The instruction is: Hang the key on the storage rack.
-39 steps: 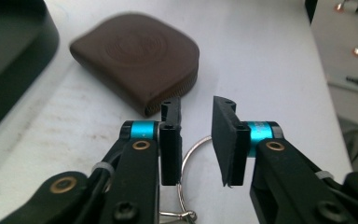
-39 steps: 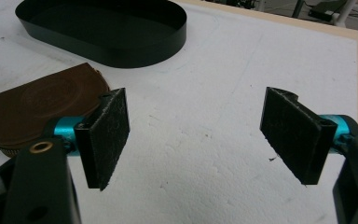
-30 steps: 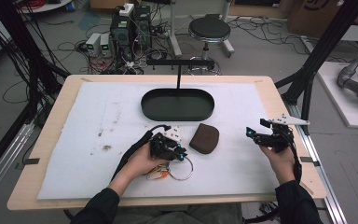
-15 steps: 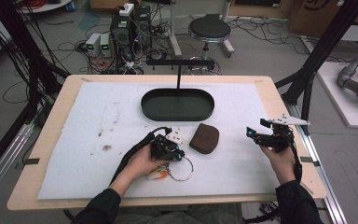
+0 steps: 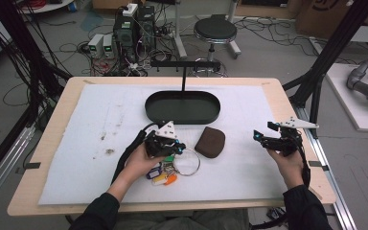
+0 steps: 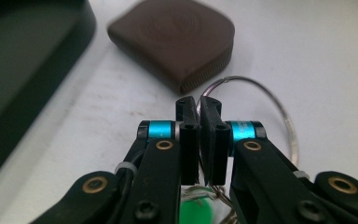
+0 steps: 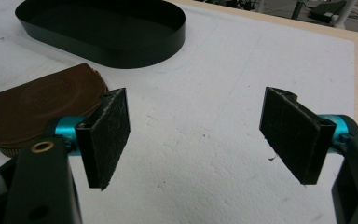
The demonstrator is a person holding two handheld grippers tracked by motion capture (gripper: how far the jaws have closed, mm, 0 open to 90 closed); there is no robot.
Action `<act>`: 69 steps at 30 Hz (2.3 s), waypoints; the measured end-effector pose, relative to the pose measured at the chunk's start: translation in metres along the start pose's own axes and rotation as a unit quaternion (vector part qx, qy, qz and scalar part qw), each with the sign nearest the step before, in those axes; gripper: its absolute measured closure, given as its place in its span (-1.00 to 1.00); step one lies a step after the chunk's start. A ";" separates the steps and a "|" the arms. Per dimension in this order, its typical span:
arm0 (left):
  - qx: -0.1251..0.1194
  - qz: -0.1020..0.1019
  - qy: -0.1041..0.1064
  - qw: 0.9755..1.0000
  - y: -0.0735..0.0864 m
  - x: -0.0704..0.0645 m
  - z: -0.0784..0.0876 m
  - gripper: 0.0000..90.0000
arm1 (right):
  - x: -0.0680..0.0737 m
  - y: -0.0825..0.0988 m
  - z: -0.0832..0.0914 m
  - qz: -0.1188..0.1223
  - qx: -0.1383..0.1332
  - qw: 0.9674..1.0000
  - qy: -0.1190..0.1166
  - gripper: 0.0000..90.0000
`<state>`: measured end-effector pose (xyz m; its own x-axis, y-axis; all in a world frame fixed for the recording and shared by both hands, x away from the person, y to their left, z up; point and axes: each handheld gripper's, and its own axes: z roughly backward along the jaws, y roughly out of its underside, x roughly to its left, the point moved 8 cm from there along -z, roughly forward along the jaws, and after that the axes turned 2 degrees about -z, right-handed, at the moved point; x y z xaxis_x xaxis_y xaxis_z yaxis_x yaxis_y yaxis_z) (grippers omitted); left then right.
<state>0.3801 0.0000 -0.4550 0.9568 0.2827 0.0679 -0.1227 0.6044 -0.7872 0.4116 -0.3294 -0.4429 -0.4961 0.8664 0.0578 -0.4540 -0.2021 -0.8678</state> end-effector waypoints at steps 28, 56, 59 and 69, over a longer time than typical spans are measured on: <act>-0.029 -0.038 0.057 0.997 -0.007 -0.030 0.015 0.81 | 0.000 0.000 0.000 -0.002 -0.001 1.000 -0.003 -0.45; -0.104 -0.030 0.022 0.994 -0.028 -0.018 0.052 0.92 | -0.002 0.000 -0.001 -0.002 0.000 1.000 0.000 -0.44; -0.119 -0.027 0.010 0.992 -0.032 -0.013 0.061 0.92 | -0.002 0.000 -0.001 -0.002 0.000 1.000 0.000 -0.44; -0.155 -0.014 -0.016 0.988 -0.040 -0.002 0.082 0.92 | -0.002 0.000 -0.002 -0.003 -0.001 1.000 0.001 -0.44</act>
<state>0.3620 0.0364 -0.3735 0.9490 0.2962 0.1083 -0.0047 0.3567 -0.9342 0.4141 -0.3301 -0.4435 -0.4924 0.8681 0.0629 -0.4558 -0.1956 -0.8684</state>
